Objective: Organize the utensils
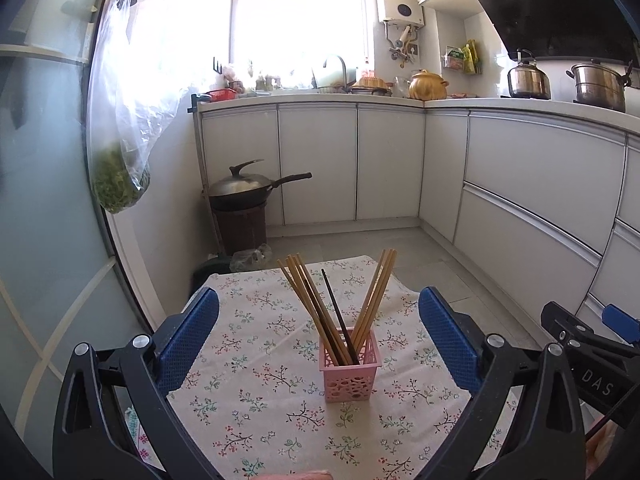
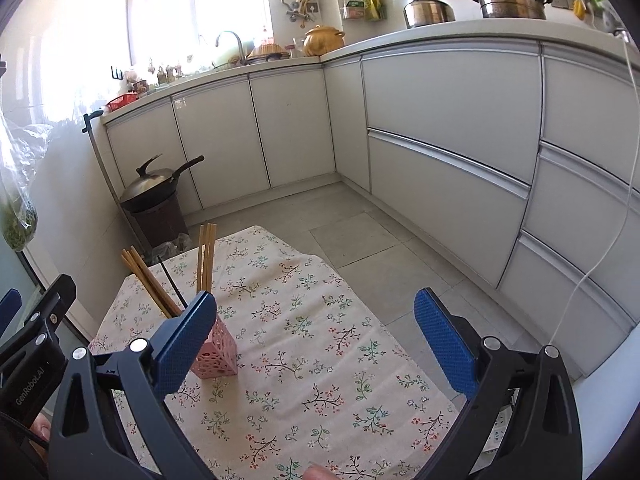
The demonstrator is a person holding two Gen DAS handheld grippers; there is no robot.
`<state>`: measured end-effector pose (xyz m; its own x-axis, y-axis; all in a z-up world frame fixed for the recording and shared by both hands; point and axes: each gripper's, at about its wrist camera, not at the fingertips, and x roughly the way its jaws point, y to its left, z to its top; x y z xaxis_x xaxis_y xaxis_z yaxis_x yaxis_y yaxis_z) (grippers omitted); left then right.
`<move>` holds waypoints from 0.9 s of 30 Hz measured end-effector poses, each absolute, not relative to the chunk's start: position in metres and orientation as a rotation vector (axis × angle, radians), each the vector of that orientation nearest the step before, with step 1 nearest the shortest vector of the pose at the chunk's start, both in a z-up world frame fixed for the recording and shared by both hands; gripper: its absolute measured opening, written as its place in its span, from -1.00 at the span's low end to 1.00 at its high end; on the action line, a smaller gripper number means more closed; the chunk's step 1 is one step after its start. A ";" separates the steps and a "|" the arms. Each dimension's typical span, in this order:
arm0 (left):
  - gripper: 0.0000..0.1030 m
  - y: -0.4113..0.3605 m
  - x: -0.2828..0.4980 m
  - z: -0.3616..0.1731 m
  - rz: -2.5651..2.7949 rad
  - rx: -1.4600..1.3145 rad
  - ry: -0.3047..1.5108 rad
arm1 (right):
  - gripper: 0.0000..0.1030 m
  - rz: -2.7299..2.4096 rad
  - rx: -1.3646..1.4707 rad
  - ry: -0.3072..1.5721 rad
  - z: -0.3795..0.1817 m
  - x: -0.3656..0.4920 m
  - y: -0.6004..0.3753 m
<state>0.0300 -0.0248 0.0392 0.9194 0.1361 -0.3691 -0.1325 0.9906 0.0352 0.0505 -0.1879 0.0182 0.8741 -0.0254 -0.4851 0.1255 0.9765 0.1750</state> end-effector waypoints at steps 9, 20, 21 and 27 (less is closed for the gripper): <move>0.86 -0.026 0.033 0.033 0.135 0.012 0.401 | 0.87 -0.075 0.215 0.517 0.014 0.052 -0.189; 0.86 -0.025 0.035 0.031 0.137 0.017 0.411 | 0.87 -0.070 0.235 0.536 0.010 0.055 -0.192; 0.86 -0.026 0.036 0.031 0.138 0.018 0.411 | 0.87 -0.069 0.238 0.540 0.010 0.055 -0.192; 0.86 -0.026 0.036 0.029 0.136 0.020 0.416 | 0.87 -0.065 0.248 0.551 0.008 0.057 -0.195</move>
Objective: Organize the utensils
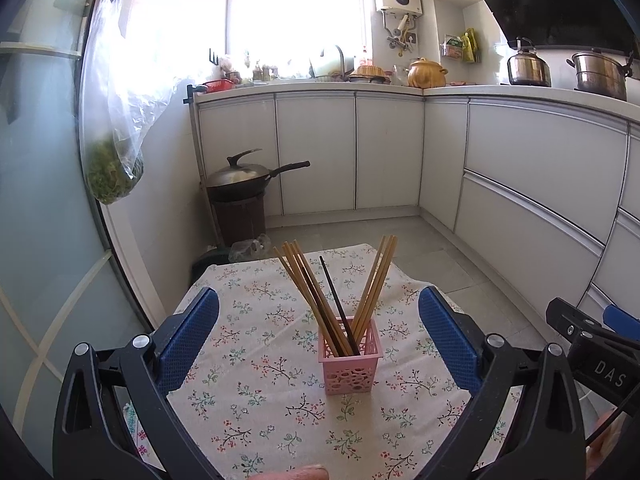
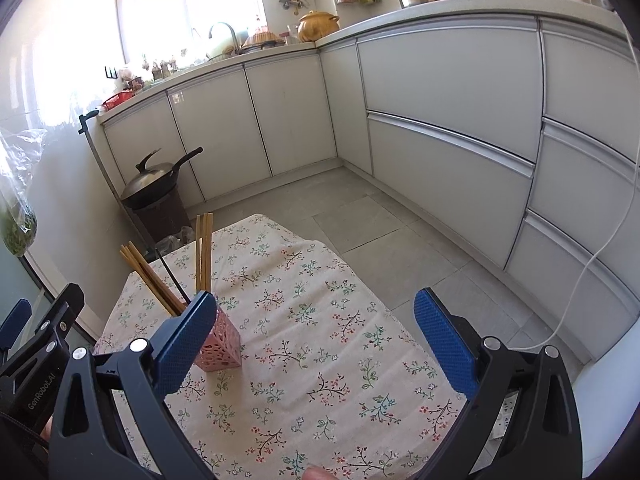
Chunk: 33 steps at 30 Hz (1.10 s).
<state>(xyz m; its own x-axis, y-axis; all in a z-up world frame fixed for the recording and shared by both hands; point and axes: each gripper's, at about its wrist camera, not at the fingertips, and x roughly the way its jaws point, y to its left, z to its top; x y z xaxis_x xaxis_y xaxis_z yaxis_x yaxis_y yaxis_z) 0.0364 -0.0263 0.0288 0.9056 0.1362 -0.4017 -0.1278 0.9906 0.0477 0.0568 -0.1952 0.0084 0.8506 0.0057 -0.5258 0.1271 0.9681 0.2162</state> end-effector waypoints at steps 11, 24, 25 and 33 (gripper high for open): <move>0.86 -0.025 0.037 0.026 0.137 0.020 0.421 | 0.87 -0.065 0.242 0.553 0.008 0.057 -0.194; 0.86 -0.022 0.038 0.025 0.142 0.019 0.426 | 0.87 -0.065 0.234 0.558 0.008 0.058 -0.193; 0.86 -0.022 0.038 0.025 0.143 0.019 0.427 | 0.87 -0.065 0.234 0.559 0.007 0.058 -0.193; 0.86 -0.023 0.038 0.025 0.142 0.019 0.428 | 0.87 -0.066 0.232 0.562 0.007 0.059 -0.193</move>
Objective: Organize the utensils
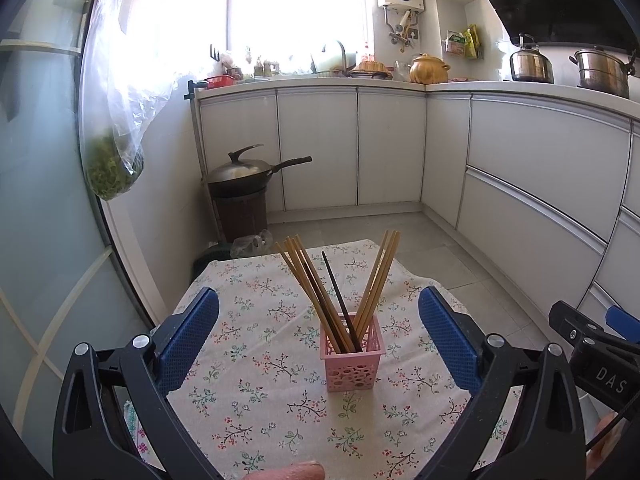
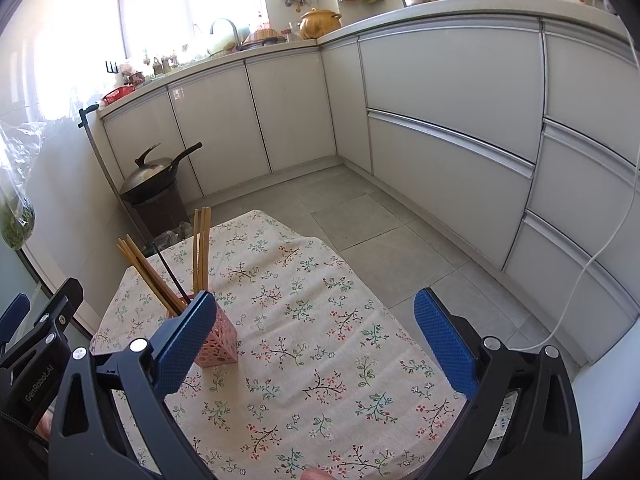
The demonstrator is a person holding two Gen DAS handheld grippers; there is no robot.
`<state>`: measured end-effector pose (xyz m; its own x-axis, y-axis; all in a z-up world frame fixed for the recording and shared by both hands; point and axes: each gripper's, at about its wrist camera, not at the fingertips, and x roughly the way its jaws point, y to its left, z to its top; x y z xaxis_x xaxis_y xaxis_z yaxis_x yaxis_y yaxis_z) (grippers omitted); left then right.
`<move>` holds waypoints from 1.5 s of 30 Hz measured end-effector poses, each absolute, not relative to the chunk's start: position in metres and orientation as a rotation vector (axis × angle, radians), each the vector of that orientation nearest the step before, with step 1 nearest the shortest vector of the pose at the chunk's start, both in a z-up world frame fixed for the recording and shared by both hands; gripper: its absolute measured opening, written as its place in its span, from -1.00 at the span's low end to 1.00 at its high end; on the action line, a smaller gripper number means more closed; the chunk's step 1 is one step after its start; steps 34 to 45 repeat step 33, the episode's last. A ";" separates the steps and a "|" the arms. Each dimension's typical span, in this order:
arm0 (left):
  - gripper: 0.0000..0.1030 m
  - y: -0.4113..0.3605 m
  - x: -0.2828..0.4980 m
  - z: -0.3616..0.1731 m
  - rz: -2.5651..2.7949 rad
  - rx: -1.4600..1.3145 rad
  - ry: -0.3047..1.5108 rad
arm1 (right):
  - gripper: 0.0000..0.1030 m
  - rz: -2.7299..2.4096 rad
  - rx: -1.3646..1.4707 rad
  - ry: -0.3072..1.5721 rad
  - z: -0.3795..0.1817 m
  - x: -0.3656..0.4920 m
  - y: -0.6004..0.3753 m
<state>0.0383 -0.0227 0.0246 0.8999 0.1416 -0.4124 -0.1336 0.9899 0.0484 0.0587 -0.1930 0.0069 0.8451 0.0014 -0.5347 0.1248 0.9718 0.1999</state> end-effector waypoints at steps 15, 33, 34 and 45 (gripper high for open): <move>0.86 -0.024 0.037 0.021 0.153 0.031 0.420 | 0.87 -0.064 0.238 0.569 0.002 0.059 -0.193; 0.86 -0.027 0.032 0.023 0.105 0.044 0.403 | 0.87 -0.072 0.239 0.581 0.000 0.062 -0.195; 0.86 -0.027 0.032 0.023 0.105 0.044 0.403 | 0.87 -0.072 0.239 0.581 0.000 0.062 -0.195; 0.86 -0.027 0.032 0.023 0.105 0.044 0.403 | 0.87 -0.072 0.239 0.581 0.000 0.062 -0.195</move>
